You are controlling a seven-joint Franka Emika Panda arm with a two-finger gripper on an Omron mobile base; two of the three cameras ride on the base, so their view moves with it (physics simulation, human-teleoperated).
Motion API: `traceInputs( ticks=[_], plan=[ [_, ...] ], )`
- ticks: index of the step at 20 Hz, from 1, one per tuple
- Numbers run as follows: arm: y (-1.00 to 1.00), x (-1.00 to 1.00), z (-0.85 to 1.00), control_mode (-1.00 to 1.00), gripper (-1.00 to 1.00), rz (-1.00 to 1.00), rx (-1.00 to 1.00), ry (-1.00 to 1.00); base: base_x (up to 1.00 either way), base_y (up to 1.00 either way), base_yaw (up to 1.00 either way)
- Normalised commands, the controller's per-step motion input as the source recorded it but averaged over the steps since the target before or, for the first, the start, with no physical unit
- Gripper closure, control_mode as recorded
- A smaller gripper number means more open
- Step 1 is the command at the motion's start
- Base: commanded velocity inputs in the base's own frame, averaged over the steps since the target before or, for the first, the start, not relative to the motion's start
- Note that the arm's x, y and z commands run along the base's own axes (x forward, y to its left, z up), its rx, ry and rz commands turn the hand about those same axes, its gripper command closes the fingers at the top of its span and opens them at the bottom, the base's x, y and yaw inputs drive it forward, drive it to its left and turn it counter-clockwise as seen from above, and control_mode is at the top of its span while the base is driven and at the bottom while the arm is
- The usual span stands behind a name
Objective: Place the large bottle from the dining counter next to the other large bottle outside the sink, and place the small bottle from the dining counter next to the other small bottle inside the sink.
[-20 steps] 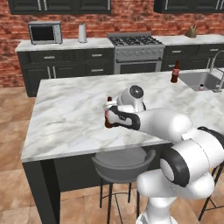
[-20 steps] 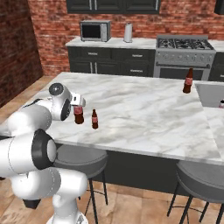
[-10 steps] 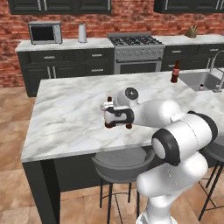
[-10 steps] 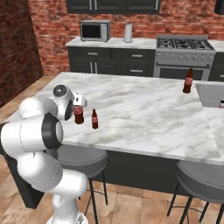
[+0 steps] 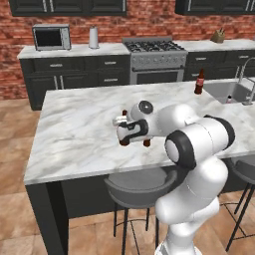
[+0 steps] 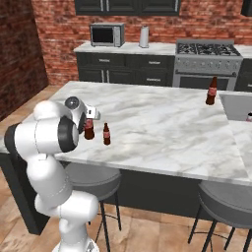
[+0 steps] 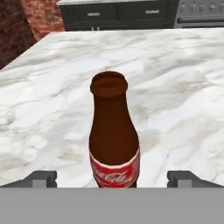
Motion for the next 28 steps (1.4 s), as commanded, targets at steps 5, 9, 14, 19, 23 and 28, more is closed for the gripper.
traceInputs(
  ticks=[5,9,14,19,23,28],
  plan=[
    [0.04,0.36,-0.15,-1.0,-1.0,0.0,0.0,0.0,0.0,0.0,0.0],
    [0.06,0.36,-0.15,-1.0,-1.0,0.0,0.0,0.0,0.0,0.0,0.0],
    [0.1,0.39,-0.2,-1.0,1.0,0.0,0.0,0.0,0.0,0.0,0.0],
    [0.05,0.18,-0.16,-1.0,1.0,0.0,0.0,0.0,0.0,0.0,0.0],
    [0.16,-0.02,0.0,-1.0,1.0,0.0,0.0,-0.02,0.0,0.0,0.0],
    [0.18,-0.32,0.13,-1.0,1.0,0.01,-0.05,-0.09,0.0,0.0,0.0]
  ],
)
